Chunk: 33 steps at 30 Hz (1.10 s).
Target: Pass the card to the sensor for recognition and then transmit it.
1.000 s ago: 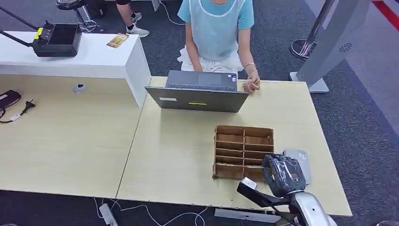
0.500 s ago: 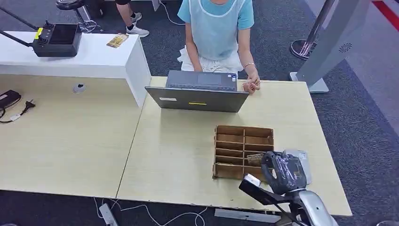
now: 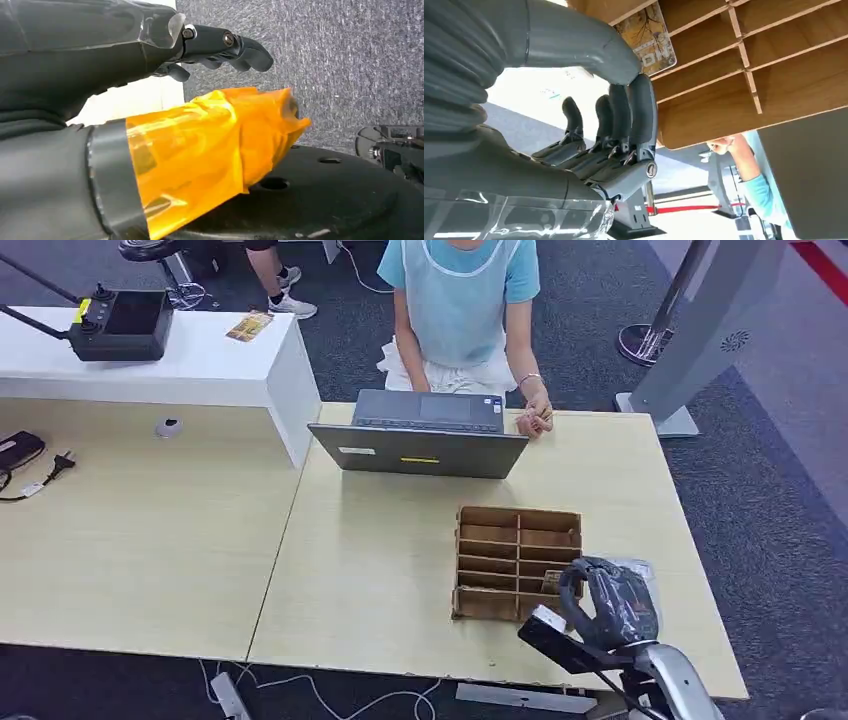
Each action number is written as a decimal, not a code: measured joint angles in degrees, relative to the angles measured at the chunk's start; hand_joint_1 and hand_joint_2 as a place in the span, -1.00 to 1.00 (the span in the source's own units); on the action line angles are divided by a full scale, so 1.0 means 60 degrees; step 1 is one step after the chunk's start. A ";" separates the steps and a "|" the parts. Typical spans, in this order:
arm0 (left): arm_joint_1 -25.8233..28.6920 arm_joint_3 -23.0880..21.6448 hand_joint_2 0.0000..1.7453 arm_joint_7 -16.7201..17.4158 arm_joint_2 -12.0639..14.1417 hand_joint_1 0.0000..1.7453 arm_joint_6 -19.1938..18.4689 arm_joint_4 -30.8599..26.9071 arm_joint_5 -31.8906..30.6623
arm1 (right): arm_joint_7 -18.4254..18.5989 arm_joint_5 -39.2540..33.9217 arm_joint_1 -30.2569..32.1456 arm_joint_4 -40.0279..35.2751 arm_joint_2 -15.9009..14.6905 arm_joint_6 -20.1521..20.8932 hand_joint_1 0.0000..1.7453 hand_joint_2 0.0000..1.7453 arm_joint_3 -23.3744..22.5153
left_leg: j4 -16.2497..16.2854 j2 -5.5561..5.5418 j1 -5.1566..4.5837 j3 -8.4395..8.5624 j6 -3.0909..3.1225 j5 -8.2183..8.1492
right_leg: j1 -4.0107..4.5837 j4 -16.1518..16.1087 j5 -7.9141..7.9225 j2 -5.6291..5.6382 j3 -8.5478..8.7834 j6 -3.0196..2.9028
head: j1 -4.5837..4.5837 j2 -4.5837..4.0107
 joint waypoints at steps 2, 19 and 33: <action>-0.0001 0.0000 -1.00 0.0000 0.0004 -1.00 0.0000 0.0000 -0.0026 | -0.0011 -0.0007 -0.0001 0.0000 0.0018 0.0011 -0.74 1.00 0.0000 | 0.0000 0.0000 0.0000 0.0000 0.0000 0.0000 | 0.0000 0.0000 0.0000 0.0000 0.0000 0.0000 | 0.0004 0.0000; -0.0001 0.0000 -1.00 0.0000 0.0007 -1.00 -0.0004 0.0000 -0.0055 | 0.0054 0.0400 -0.0211 0.0022 0.0087 -0.0014 -0.54 1.00 0.0073 | 0.0000 -0.0001 0.0000 -0.0001 0.0000 0.0000 | 0.0000 0.0000 0.0000 0.0000 0.0000 0.0000 | 0.0004 0.0000; -0.0003 0.0000 -1.00 0.0015 0.0007 -1.00 -0.0029 0.0000 -0.0084 | 0.0605 0.1639 -0.0575 0.0390 0.0095 -0.0175 -0.46 1.00 0.0310 | 0.0000 -0.0001 0.0000 -0.0002 0.0000 0.0000 | 0.0000 0.0000 0.0000 -0.0001 0.0001 0.0000 | 0.0000 0.0000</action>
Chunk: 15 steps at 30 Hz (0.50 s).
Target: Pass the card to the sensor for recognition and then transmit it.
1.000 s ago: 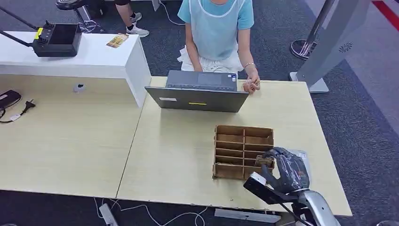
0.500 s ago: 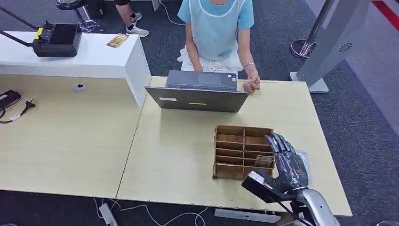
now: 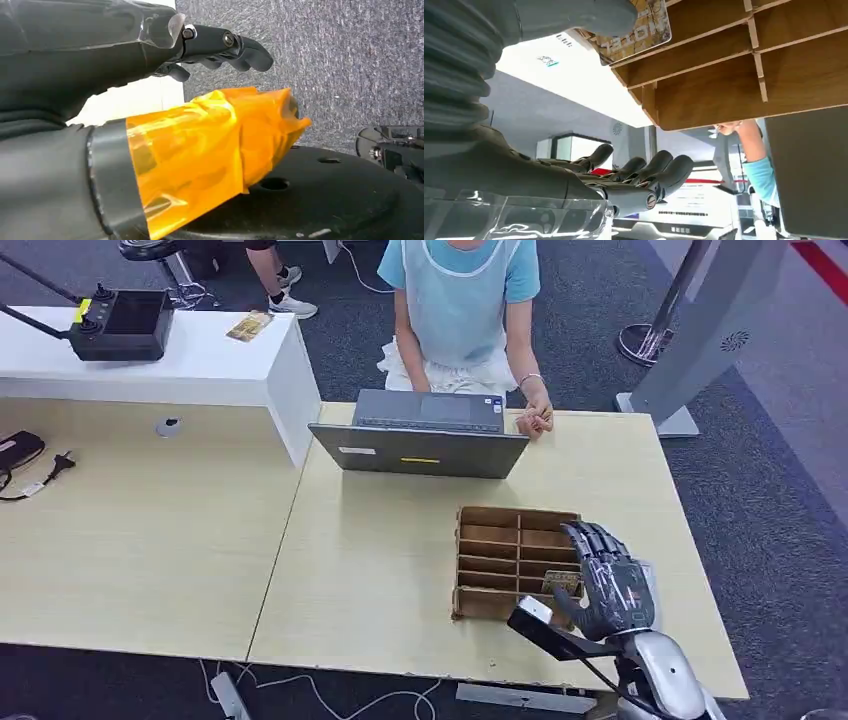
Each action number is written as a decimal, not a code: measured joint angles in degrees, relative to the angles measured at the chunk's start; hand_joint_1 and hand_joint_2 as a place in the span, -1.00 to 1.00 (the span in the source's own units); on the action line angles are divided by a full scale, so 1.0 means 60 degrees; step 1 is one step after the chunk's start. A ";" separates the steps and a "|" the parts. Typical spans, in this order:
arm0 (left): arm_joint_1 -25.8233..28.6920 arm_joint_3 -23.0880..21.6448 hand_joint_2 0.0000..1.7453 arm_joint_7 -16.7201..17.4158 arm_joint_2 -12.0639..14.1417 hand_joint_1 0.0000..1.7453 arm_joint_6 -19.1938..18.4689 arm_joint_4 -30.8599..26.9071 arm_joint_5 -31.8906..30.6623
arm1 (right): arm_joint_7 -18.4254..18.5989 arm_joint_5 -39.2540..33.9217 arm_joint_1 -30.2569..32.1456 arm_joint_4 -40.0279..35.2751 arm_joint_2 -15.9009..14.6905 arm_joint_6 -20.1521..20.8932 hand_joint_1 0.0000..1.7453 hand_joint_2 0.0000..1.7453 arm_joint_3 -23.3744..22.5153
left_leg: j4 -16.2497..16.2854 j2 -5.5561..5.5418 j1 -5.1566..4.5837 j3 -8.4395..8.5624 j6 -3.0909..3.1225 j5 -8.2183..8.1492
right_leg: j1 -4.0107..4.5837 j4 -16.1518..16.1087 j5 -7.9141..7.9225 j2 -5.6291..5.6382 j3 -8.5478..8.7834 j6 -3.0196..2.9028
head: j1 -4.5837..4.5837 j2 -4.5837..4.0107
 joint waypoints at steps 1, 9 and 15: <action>0.0000 0.0000 -1.00 0.0000 0.0000 -1.00 0.0000 0.0000 -0.0004 | 0.0029 0.0047 -0.0007 0.0018 0.0000 -0.0018 -0.42 1.00 0.0015 | 0.0000 0.0000 0.0000 0.0000 0.0000 0.0000 | 0.0000 0.0000 0.0000 0.0000 0.0000 0.0000 | 0.0000 0.0000; 0.0000 0.0000 -1.00 0.0011 0.0000 -1.00 0.0000 0.0000 -0.0058 | 0.0171 0.0186 -0.0010 0.0127 0.0000 -0.0040 -0.28 1.00 0.0106 | 0.0000 0.0001 0.0000 0.0001 0.0000 0.0000 | 0.0000 0.0000 0.0000 0.0001 -0.0001 0.0000 | 0.0004 0.0000; 0.0000 0.0000 -1.00 0.0044 0.0004 -1.00 -0.0011 0.0000 -0.0084 | 0.0237 0.0218 0.0077 0.0127 0.0000 -0.0044 -0.34 1.00 0.0109 | 0.0000 0.0001 0.0000 0.0001 0.0000 0.0000 | 0.0000 0.0000 0.0000 0.0001 -0.0001 0.0000 | 0.0000 0.0000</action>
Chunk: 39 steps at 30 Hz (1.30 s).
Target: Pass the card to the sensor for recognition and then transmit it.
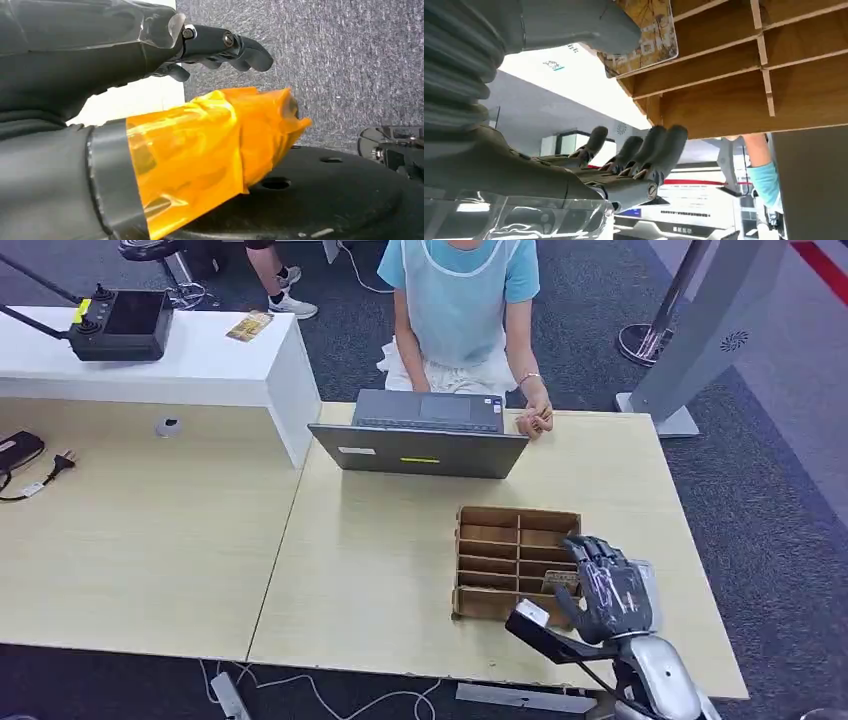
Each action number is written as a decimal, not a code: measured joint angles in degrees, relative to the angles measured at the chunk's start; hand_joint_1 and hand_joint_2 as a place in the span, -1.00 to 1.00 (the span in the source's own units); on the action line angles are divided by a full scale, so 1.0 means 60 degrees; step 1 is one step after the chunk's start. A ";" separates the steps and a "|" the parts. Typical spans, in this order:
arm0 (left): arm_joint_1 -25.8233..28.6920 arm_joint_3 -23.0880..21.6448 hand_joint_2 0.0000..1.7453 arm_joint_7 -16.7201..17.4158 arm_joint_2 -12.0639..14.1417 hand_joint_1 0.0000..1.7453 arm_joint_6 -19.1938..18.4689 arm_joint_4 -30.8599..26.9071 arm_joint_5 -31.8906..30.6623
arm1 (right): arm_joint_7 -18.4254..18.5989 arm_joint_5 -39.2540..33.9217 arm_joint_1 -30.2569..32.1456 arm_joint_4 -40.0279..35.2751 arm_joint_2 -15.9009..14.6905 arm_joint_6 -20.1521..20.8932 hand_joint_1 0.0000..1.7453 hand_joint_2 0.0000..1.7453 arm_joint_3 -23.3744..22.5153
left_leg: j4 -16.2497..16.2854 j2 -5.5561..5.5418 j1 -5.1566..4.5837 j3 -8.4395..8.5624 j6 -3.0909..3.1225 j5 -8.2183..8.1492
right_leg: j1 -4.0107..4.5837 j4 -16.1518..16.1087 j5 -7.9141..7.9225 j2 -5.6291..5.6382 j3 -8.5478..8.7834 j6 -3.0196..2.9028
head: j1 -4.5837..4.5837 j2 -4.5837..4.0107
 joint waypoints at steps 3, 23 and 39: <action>0.0000 0.0000 -1.00 0.0022 0.0000 -1.00 0.0000 0.0000 -0.0022 | 0.0040 0.0015 0.0039 0.0000 0.0000 0.0004 -0.28 1.00 -0.0004 | 0.0000 0.0000 0.0000 0.0000 0.0000 0.0000 | 0.0000 0.0000 0.0000 0.0000 -0.0001 0.0000 | 0.0000 0.0000; 0.0000 0.0000 -1.00 0.0029 0.0029 -1.00 0.0004 0.0000 -0.0073 | 0.0062 0.0109 0.0236 -0.0015 0.0000 0.0029 -0.12 1.00 -0.0022 | 0.0000 0.0000 0.0000 0.0000 0.0000 0.0000 | 0.0000 0.0000 0.0000 0.0000 -0.0001 0.0000 | 0.0000 0.0000; 0.0000 0.0000 -1.00 0.0036 0.0033 -1.00 0.0000 0.0000 -0.0073 | 0.0062 0.0168 0.0235 -0.0011 0.0000 0.0058 -0.18 1.00 -0.0022 | 0.0000 0.0000 0.0000 -0.0001 0.0000 0.0000 | 0.0000 0.0000 0.0000 0.0000 -0.0001 0.0000 | 0.0000 0.0000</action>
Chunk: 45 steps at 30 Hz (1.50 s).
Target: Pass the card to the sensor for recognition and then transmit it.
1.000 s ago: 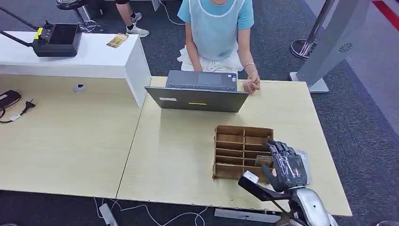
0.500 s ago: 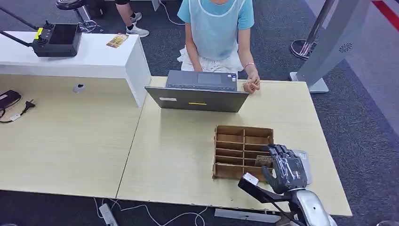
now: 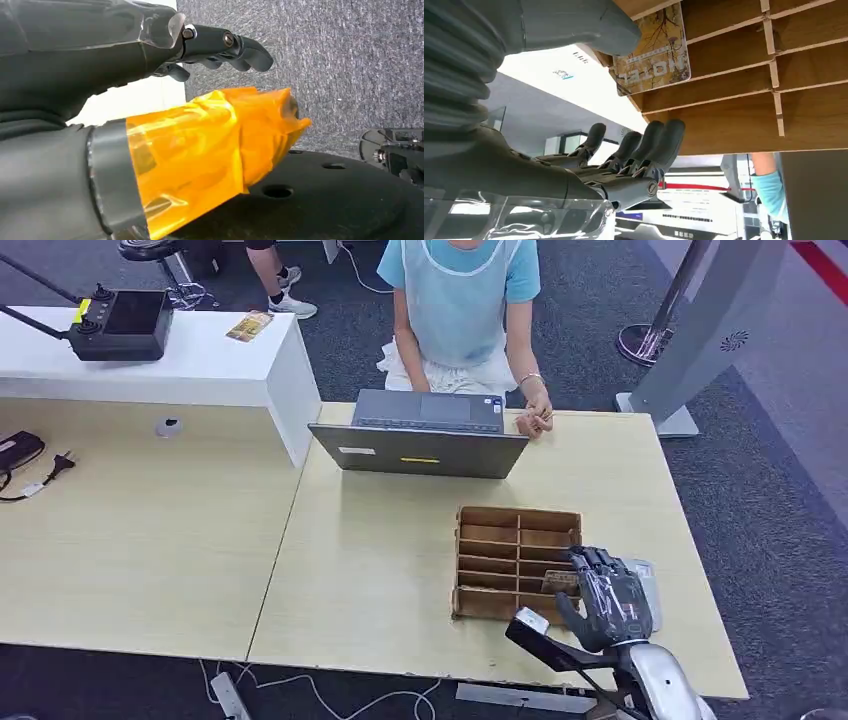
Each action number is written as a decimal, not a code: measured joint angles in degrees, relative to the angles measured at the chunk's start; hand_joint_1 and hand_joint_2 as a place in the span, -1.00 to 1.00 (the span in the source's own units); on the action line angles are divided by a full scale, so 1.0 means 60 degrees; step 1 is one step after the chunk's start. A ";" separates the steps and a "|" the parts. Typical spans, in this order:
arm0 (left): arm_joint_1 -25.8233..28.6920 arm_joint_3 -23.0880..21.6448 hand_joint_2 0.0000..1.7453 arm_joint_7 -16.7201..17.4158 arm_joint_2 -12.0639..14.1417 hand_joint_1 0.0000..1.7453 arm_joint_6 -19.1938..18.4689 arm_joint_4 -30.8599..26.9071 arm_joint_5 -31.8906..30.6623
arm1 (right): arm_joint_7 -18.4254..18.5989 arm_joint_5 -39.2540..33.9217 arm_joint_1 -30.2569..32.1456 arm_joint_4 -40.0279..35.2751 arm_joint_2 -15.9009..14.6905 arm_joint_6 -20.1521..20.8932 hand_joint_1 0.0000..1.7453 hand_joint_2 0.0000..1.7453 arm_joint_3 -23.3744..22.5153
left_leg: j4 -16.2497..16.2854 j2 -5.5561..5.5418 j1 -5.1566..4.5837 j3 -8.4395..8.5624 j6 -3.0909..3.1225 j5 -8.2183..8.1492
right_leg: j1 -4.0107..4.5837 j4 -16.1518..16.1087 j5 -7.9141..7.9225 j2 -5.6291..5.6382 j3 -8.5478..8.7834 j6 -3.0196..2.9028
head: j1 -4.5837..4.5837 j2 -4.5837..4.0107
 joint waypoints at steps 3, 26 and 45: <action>0.0000 0.0000 -1.00 0.0000 0.0000 -1.00 0.0000 0.0000 0.0000 | 0.0000 0.0000 0.0000 0.0000 0.0000 0.0000 -0.18 1.00 0.0000 | 0.0000 0.0000 0.0000 0.0000 0.0000 0.0000 | 0.0000 0.0000 0.0000 0.0000 0.0000 0.0000 | 0.0000 0.0000; -0.0001 0.0000 -1.00 -0.0004 -0.0004 -1.00 -0.0004 0.0000 0.0051 | 0.0000 0.0117 -0.0319 0.0280 0.0000 0.0127 -0.14 1.00 0.0182 | 0.0000 -0.0001 0.0000 -0.0001 0.0000 0.0000 | 0.0000 0.0000 0.0000 -0.0001 0.0001 0.0000 | 0.0003 0.0000; -0.0002 0.0000 -1.00 -0.0015 -0.0004 -1.00 -0.0004 0.0000 0.0058 | 0.0160 0.0200 -0.0402 0.0536 0.0000 0.0291 -0.04 1.00 0.0306 | 0.0000 0.0000 0.0000 -0.0001 0.0000 0.0000 | 0.0000 0.0000 0.0000 -0.0001 0.0001 0.0000 | 0.0003 0.0000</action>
